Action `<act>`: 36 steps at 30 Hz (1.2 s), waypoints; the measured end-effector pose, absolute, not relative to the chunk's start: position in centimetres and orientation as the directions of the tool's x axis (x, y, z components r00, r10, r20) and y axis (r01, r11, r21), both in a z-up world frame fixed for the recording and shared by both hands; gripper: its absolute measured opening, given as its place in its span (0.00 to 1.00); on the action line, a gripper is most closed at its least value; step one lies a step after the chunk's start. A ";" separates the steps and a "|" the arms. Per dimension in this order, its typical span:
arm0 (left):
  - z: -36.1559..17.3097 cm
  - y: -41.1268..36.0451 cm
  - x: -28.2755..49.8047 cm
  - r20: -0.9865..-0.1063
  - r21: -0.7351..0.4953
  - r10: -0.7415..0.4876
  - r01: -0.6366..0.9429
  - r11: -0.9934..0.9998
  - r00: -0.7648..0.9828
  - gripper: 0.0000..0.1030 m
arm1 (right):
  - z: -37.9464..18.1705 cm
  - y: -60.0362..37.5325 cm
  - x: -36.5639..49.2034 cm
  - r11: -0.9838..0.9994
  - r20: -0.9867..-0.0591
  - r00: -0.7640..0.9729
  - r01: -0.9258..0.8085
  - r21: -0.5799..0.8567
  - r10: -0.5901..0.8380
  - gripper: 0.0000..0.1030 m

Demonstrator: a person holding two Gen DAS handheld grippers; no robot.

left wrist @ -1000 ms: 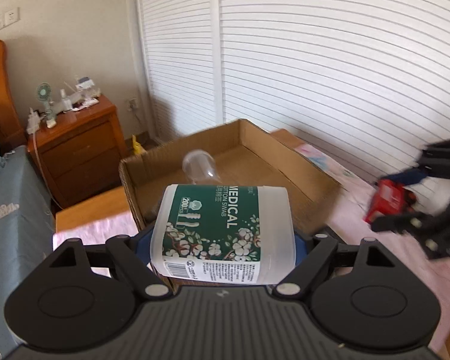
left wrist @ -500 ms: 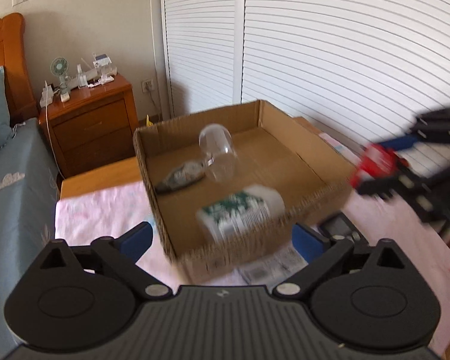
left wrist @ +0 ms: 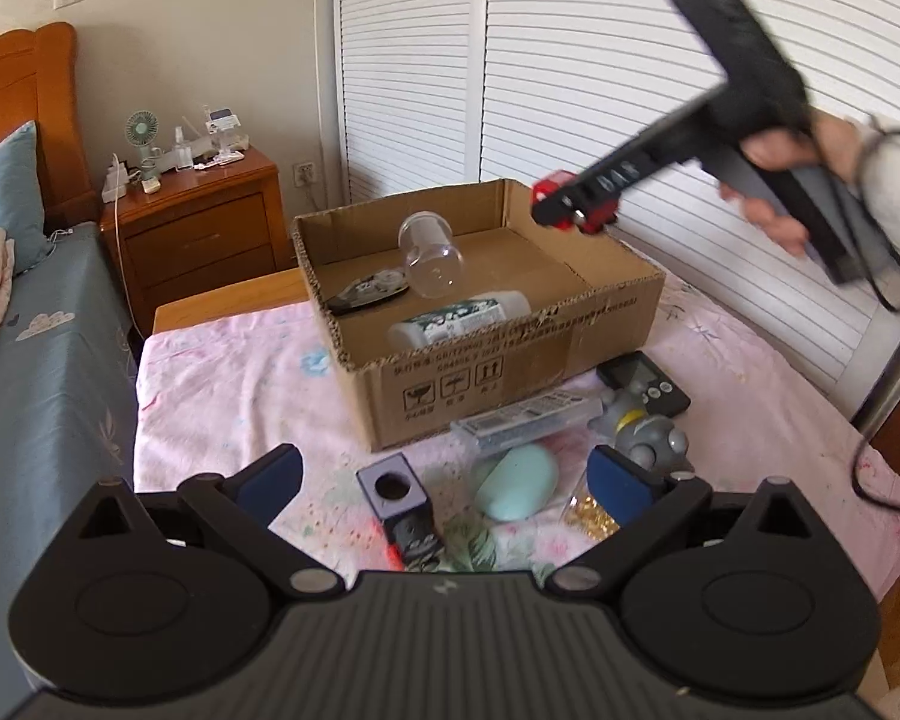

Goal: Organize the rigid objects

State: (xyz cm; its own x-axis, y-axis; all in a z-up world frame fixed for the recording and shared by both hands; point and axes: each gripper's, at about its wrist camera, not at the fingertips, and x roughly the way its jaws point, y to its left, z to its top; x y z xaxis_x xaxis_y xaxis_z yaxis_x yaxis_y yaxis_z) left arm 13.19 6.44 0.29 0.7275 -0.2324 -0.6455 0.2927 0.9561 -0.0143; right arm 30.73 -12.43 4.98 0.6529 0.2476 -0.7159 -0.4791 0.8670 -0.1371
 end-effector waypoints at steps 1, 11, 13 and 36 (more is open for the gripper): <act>0.2 6.7 13.0 -0.642 -0.018 -0.235 0.292 0.956 0.729 0.98 | 4.9 -12.3 31.6 0.871 -0.720 0.651 -0.473 -0.136 0.241 0.54; -0.7 8.0 13.2 -0.642 -0.035 -0.220 0.259 0.965 0.735 0.98 | 4.6 -12.1 35.7 0.911 -0.713 0.680 -0.384 -0.147 0.172 1.00; -0.9 8.2 13.1 -0.643 -0.040 -0.222 0.257 0.966 0.733 0.98 | 4.8 -12.4 35.1 0.914 -0.715 0.675 -0.384 -0.130 0.182 1.00; -1.3 7.0 8.3 -0.643 -0.016 -0.152 0.185 0.983 0.751 0.99 | 1.2 -16.3 21.1 0.969 -0.761 0.635 -0.246 -0.032 0.136 1.00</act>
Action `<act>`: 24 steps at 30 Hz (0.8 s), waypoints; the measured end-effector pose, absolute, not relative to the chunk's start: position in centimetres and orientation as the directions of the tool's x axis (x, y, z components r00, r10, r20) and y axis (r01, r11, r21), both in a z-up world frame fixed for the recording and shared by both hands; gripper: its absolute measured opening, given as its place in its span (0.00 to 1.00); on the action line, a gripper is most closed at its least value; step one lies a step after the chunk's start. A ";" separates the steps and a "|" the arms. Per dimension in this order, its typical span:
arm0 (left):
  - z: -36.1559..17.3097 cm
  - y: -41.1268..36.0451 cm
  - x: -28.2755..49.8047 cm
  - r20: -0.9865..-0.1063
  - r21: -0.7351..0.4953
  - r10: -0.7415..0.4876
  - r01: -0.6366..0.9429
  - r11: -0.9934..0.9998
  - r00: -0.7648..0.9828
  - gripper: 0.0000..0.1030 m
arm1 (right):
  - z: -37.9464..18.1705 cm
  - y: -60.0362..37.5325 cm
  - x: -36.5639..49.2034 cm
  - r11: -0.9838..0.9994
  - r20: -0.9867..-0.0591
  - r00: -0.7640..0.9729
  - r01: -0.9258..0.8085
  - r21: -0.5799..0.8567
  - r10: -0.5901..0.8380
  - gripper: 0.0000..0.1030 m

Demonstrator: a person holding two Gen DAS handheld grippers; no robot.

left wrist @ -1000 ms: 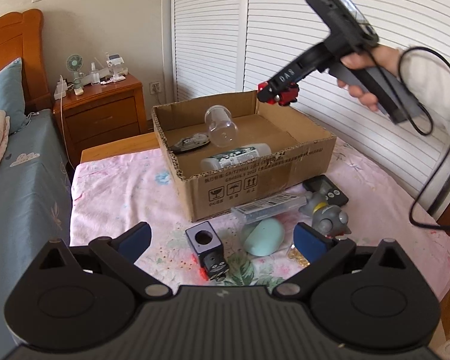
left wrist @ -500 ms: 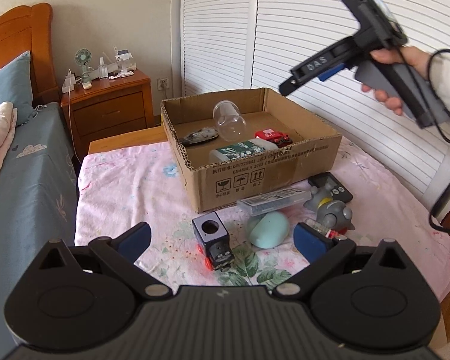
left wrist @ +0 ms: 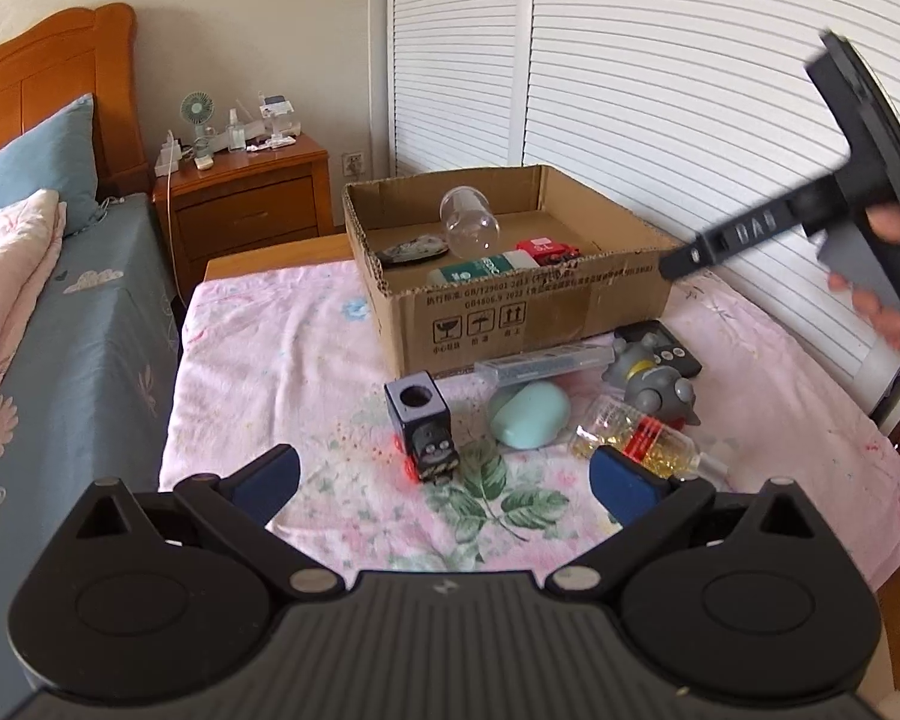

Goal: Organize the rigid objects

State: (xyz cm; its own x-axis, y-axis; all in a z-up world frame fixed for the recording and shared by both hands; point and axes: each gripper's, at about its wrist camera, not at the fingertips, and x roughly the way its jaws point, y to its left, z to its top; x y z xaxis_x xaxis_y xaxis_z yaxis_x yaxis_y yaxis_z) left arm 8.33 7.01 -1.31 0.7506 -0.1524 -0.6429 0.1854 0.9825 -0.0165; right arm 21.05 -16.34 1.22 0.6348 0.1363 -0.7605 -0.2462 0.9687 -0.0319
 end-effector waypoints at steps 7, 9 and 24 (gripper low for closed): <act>-2.4 6.9 7.9 -0.646 -0.048 -0.160 0.170 0.984 0.747 0.99 | -1.6 -15.8 19.0 0.977 -0.769 0.615 -0.205 0.056 0.173 1.00; -2.7 6.8 8.0 -0.652 -0.033 -0.144 0.162 0.986 0.745 0.99 | -2.1 -15.3 18.4 0.975 -0.767 0.615 -0.215 0.059 0.182 1.00; -4.3 7.6 8.7 -0.666 -0.042 -0.131 0.139 0.989 0.734 0.99 | -6.1 -15.3 20.0 0.986 -0.803 0.574 -0.132 0.100 0.159 1.00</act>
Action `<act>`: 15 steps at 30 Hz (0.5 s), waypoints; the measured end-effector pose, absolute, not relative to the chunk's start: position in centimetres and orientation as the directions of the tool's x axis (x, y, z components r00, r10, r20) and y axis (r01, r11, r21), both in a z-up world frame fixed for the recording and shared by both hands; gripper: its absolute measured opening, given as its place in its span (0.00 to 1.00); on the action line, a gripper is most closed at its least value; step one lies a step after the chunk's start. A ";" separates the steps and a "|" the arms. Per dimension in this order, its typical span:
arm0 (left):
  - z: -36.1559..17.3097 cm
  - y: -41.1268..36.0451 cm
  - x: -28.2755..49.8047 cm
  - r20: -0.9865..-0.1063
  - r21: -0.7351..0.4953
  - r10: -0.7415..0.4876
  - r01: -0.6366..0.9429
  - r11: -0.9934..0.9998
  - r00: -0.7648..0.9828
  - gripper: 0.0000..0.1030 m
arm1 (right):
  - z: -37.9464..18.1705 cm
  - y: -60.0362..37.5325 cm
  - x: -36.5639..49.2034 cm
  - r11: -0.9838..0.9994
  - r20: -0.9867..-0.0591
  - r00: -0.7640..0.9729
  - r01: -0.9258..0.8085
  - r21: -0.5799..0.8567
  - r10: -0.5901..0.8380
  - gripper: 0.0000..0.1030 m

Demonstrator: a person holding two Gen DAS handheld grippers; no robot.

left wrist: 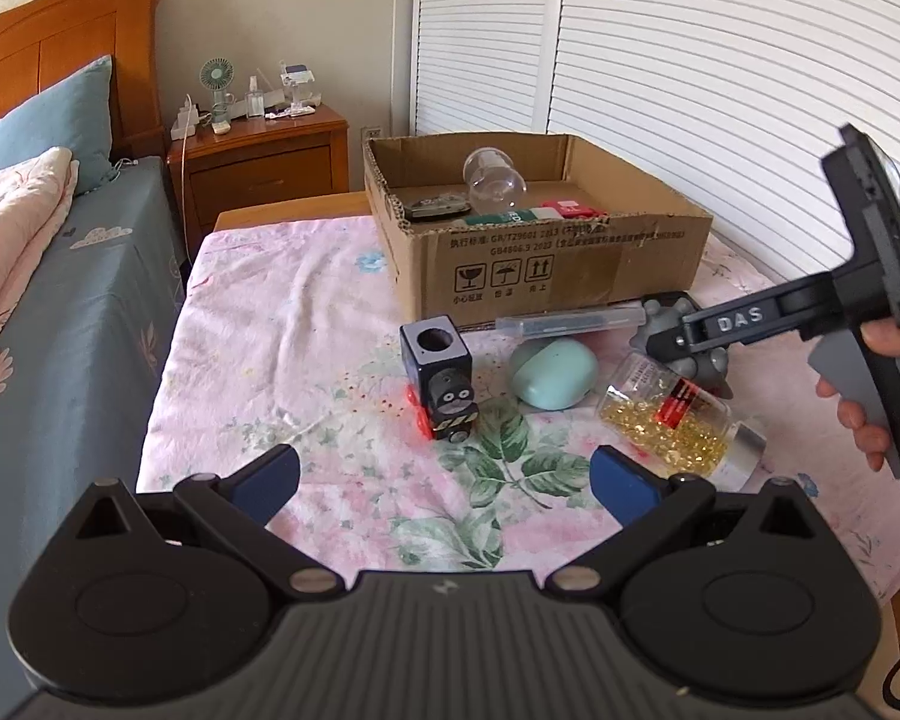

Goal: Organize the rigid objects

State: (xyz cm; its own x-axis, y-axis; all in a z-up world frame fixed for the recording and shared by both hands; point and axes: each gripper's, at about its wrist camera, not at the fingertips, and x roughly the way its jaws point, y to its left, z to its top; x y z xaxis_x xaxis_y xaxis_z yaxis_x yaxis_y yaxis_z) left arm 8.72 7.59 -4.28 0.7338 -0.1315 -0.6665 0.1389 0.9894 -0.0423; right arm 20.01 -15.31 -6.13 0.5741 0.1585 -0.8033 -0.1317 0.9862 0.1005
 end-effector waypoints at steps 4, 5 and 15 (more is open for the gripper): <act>-4.4 7.8 9.0 -0.667 -0.043 -0.133 0.140 0.989 0.733 0.99 | -5.5 -16.3 18.8 0.981 -0.807 0.562 -0.160 0.109 0.182 1.00; -4.4 7.8 9.0 -0.666 -0.041 -0.133 0.141 0.989 0.734 0.99 | -5.4 -16.6 18.5 0.981 -0.810 0.558 -0.167 0.102 0.179 1.00; -4.5 8.0 9.5 -0.663 -0.053 -0.149 0.152 0.987 0.734 0.99 | -4.3 -18.4 15.4 0.977 -0.823 0.543 -0.203 0.067 0.169 1.00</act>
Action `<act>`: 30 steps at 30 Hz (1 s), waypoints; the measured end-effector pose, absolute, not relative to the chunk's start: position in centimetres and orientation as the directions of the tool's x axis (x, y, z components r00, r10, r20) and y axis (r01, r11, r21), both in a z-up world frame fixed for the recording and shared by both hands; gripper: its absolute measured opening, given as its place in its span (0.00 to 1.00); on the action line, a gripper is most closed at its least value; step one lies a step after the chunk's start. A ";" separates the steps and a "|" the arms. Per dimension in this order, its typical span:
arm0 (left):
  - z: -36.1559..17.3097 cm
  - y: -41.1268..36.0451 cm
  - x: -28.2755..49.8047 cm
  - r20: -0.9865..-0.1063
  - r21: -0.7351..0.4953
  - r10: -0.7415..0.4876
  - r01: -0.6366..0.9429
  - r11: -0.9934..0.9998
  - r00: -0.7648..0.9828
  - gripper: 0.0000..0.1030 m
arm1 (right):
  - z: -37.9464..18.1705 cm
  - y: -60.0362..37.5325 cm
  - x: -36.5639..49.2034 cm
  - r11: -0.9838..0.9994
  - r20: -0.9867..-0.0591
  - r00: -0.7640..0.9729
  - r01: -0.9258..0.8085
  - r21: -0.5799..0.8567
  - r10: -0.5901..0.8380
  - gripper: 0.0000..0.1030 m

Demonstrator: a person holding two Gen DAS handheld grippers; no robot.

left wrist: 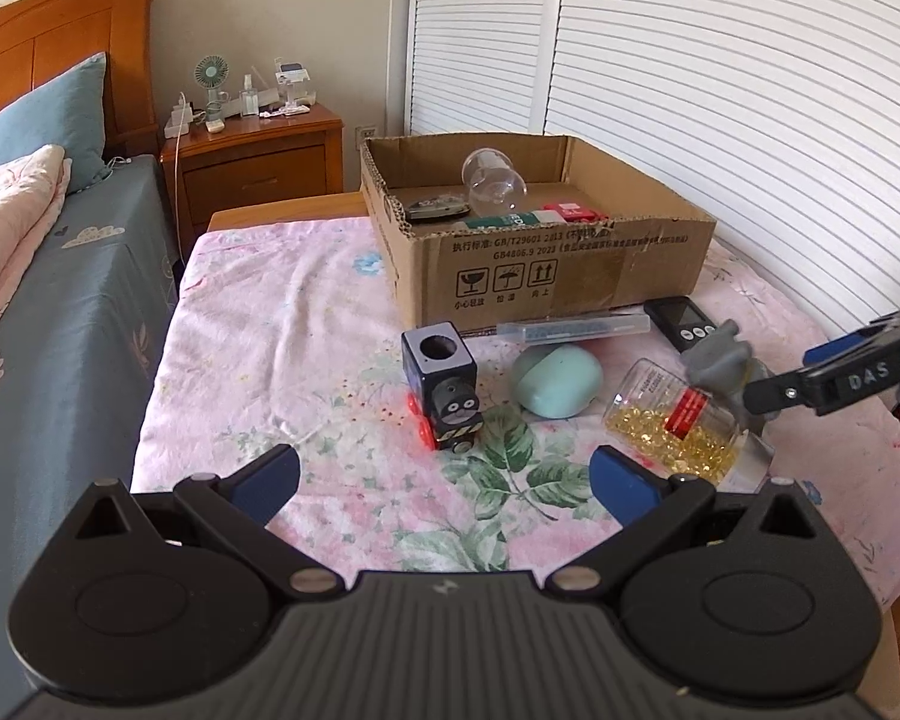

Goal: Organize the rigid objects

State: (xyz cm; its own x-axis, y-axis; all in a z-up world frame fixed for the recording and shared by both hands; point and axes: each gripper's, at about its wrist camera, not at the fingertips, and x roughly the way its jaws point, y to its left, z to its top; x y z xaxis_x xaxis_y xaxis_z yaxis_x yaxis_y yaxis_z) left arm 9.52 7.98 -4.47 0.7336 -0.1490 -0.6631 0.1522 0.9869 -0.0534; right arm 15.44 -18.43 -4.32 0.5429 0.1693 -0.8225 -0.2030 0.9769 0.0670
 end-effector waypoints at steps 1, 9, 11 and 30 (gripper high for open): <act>-4.5 8.0 9.5 -0.662 -0.052 -0.149 0.153 0.987 0.735 0.99 | -4.2 -18.7 15.2 0.978 -0.821 0.546 -0.199 0.064 0.165 1.00; -4.3 7.9 9.5 -0.656 -0.046 -0.155 0.166 0.985 0.739 0.99 | -2.1 -19.4 13.7 0.974 -0.793 0.577 -0.205 0.091 0.196 1.00; -4.2 7.7 9.4 -0.653 -0.046 -0.157 0.168 0.985 0.741 0.99 | -1.5 -18.9 13.8 0.972 -0.778 0.593 -0.213 0.098 0.208 1.00; -4.7 7.1 9.1 -0.663 -0.018 -0.182 0.227 0.974 0.726 0.99 | -3.8 -21.4 8.8 0.993 -0.780 0.618 -0.106 0.046 0.102 1.00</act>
